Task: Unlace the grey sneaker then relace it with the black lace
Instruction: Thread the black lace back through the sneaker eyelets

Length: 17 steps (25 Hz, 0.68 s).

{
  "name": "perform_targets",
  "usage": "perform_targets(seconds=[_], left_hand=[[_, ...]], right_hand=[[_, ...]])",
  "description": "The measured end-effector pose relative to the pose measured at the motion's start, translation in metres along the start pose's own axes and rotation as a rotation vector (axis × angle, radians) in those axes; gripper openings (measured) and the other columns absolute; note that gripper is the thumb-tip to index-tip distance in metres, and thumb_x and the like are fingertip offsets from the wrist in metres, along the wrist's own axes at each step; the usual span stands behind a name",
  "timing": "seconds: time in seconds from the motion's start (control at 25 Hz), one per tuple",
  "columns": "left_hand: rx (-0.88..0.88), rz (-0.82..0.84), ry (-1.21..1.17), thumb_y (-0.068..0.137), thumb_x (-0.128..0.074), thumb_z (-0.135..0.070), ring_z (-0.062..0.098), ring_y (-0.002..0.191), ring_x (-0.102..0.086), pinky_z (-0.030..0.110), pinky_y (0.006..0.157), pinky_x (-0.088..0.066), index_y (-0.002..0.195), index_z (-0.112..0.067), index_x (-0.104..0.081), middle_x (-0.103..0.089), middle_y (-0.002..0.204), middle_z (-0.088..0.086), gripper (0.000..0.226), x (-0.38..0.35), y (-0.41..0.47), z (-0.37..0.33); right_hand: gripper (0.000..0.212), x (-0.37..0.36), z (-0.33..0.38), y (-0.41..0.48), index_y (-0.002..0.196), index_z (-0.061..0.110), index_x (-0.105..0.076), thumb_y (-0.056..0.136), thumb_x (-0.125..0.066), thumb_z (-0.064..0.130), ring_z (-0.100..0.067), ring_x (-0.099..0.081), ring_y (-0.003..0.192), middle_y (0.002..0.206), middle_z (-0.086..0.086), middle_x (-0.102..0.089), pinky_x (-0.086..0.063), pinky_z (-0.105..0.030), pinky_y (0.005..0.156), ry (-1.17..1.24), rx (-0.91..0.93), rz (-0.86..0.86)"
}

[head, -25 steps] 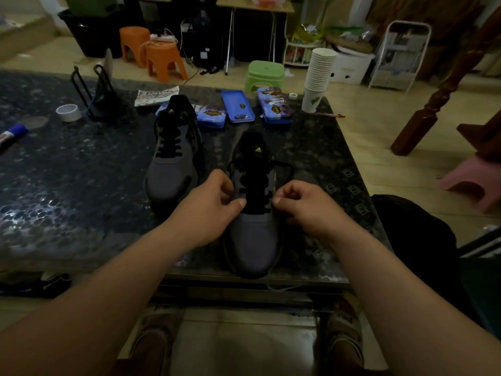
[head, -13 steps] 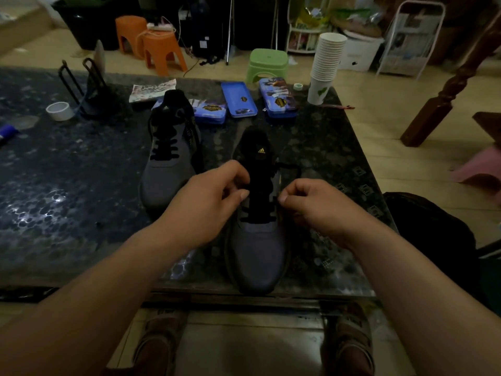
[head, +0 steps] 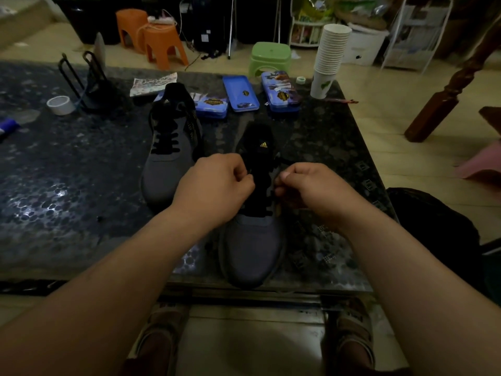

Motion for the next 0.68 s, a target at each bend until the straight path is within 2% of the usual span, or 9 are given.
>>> perform_targets(seconds=[0.08, 0.2, 0.36, 0.44, 0.52, 0.6, 0.68], left_hand=[[0.001, 0.067, -0.133, 0.095, -0.067, -0.032, 0.013, 0.066, -0.062, 0.034, 0.063, -0.054, 0.079, -0.025, -0.062, -0.064, 0.069, -0.004, 0.018, 0.001, 0.003, 0.004], [0.101, 0.253, -0.437, 0.101, -0.066, -0.025, 0.020, 0.072, -0.068, 0.043, 0.073, -0.063, 0.087, -0.019, -0.066, -0.068, 0.079, 0.007, 0.015, 0.000, 0.004, 0.015], [0.120, 0.346, -0.610, 0.105, -0.059, -0.019, 0.021, 0.074, -0.068, 0.045, 0.073, -0.062, 0.092, -0.014, -0.064, -0.066, 0.083, 0.006, 0.015, -0.001, 0.004, 0.019], [0.092, 0.352, -0.599, 0.107, -0.056, -0.017, 0.025, 0.072, -0.070, 0.043, 0.070, -0.063, 0.095, -0.011, -0.061, -0.067, 0.086, 0.011, 0.014, -0.002, 0.003, 0.016], [0.026, 0.301, -0.472, 0.107, -0.055, -0.016, 0.024, 0.067, -0.071, 0.037, 0.063, -0.063, 0.095, -0.010, -0.056, -0.068, 0.082, 0.012, 0.013, -0.003, 0.001, 0.014], [-0.034, 0.231, -0.334, 0.104, -0.059, -0.020, 0.021, 0.065, -0.069, 0.031, 0.058, -0.059, 0.093, -0.015, -0.056, -0.067, 0.077, 0.008, 0.012, -0.004, 0.000, 0.011], [-0.058, 0.178, -0.301, 0.101, -0.064, -0.023, 0.017, 0.066, -0.066, 0.030, 0.059, -0.057, 0.091, -0.020, -0.057, -0.064, 0.076, 0.001, 0.012, -0.006, 0.001, 0.010]], right_hand=[[0.022, 0.000, -0.004, -0.002, 0.089, 0.011, -0.066, 0.106, -0.052, 0.014, -0.021, -0.061, 0.075, 0.082, -0.007, -0.071, -0.048, -0.031, 0.068, 0.051, -0.028, 0.048], [0.013, -0.002, -0.006, -0.003, 0.095, 0.009, -0.065, 0.104, -0.055, 0.010, -0.017, -0.060, 0.075, 0.084, -0.007, -0.069, -0.048, -0.028, 0.068, 0.008, -0.004, 0.066], [0.014, -0.001, -0.007, 0.002, 0.091, 0.011, -0.064, 0.102, -0.056, 0.009, -0.017, -0.058, 0.067, 0.076, -0.003, -0.067, -0.047, -0.030, 0.063, -0.012, 0.003, 0.048], [0.014, 0.000, -0.007, 0.003, 0.091, 0.011, -0.065, 0.102, -0.058, 0.013, -0.017, -0.056, 0.064, 0.073, -0.001, -0.065, -0.047, -0.033, 0.064, -0.047, 0.020, 0.033], [0.012, 0.000, -0.008, 0.003, 0.092, 0.011, -0.065, 0.102, -0.060, 0.014, -0.017, -0.056, 0.066, 0.074, -0.001, -0.064, -0.046, -0.034, 0.066, -0.084, 0.047, 0.030], [0.008, 0.001, -0.009, 0.002, 0.093, 0.011, -0.066, 0.100, -0.062, 0.014, -0.018, -0.056, 0.069, 0.076, -0.002, -0.063, -0.046, -0.036, 0.069, -0.124, 0.073, 0.033], [0.008, 0.000, -0.009, 0.002, 0.095, 0.010, -0.066, 0.100, -0.063, 0.014, -0.018, -0.057, 0.071, 0.077, -0.003, -0.062, -0.046, -0.037, 0.070, -0.138, 0.076, 0.028]])
Point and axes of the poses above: each hand's wrist, its own y-axis towards the middle knuckle, its own x-axis out of the back of the hand, z = x × y, the point moved 4 cm from there along y, towards the middle knuckle
